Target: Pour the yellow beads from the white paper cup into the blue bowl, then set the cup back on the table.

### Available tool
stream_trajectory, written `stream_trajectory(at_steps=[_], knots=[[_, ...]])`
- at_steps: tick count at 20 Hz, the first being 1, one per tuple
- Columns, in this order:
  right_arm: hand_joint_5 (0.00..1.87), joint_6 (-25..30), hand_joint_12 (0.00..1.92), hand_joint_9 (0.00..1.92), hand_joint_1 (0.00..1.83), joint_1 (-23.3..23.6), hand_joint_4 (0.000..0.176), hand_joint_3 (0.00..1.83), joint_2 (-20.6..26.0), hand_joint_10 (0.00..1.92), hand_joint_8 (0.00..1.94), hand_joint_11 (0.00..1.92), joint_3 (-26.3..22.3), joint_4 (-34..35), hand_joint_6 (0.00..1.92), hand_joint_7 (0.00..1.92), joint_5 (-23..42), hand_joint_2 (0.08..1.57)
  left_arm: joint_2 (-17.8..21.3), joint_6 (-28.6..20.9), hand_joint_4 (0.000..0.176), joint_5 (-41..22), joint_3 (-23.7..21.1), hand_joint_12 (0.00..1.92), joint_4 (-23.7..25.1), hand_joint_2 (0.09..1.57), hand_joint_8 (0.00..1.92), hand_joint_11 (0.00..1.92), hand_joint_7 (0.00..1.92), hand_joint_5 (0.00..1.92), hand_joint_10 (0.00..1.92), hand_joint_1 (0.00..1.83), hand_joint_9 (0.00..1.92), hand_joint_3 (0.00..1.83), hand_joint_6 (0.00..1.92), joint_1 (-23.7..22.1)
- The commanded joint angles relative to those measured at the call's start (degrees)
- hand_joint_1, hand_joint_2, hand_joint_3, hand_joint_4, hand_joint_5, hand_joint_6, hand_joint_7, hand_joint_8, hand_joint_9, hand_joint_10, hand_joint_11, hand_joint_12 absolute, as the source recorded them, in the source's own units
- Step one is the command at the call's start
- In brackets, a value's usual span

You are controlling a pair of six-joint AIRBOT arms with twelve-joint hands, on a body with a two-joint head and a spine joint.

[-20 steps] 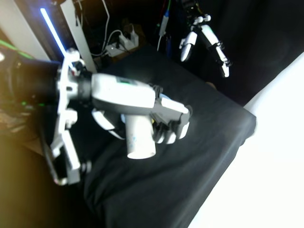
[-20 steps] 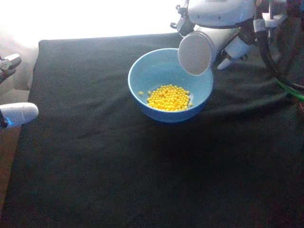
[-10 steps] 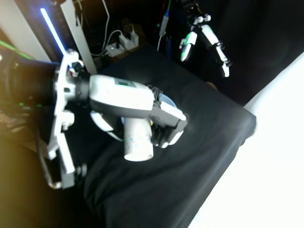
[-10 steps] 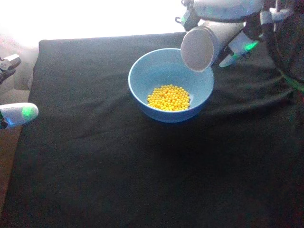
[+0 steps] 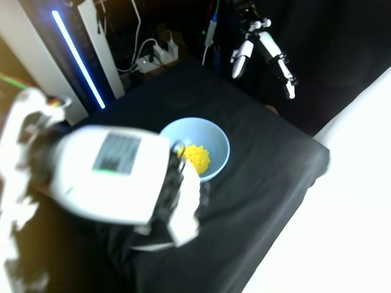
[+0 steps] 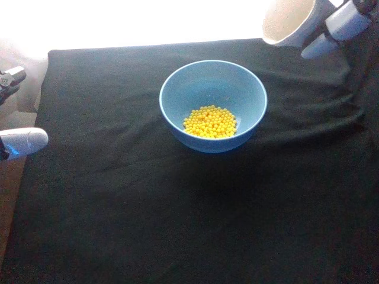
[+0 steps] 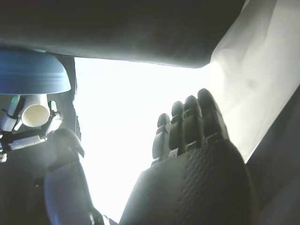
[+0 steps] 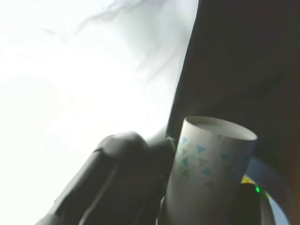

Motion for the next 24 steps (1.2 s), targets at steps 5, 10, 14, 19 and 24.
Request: stream_trajectory(at_steps=[5,10,14,19,24], knots=[[1.05,-2.4,1.92,0.86,1.22,-5.9,0.011,0.0,1.3,1.73,1.04,0.84,4.1,21.9,0.79,0.99,10.3,1.1,-0.2,-0.4,0.067,-7.7,-0.1,0.39,-1.3,0.83,0.0,0.0,0.19,0.14,0.01,0.55,0.15,0.0,0.0,-0.3],[0.95,-3.6,1.32,1.1,1.24,-17.7,0.0,0.0,0.6,0.94,0.69,0.82,8.8,44.3,1.02,1.17,22.8,1.09,-0.2,-0.5,0.083,-8.2,-0.3,0.37,-1.9,0.82,0.0,0.0,0.19,0.15,0.0,0.52,0.16,0.0,0.0,0.6],[0.93,-3.6,1.2,1.02,1.23,-24.0,0.0,0.0,0.4,0.58,0.78,0.57,9.8,54.2,1.03,1.12,28.1,1.1,-0.1,-0.5,0.068,-8.4,-0.5,0.31,-2.1,0.83,0.0,0.0,0.18,0.13,0.0,0.53,0.14,0.0,0.0,1.0],[1.09,-3.6,1.41,0.93,1.23,-29.0,0.0,0.0,-0.8,0.16,1.23,0.22,10.4,63.4,0.79,0.82,34.7,1.13,-0.2,-0.7,0.082,-8.6,-0.5,0.28,-2.2,0.83,0.0,0.0,0.18,0.14,0.0,0.54,0.12,0.0,0.0,1.1],[1.12,-3.6,1.29,1.05,1.23,-34.2,0.018,0.0,-2.8,0.26,0.97,0.41,10.9,71.9,0.74,1.0,40.9,1.08,-0.2,-0.7,0.056,-8.6,-0.6,0.23,-2.2,0.82,0.0,0.0,0.17,0.11,0.0,0.56,0.11,0.0,0.0,1.2]])
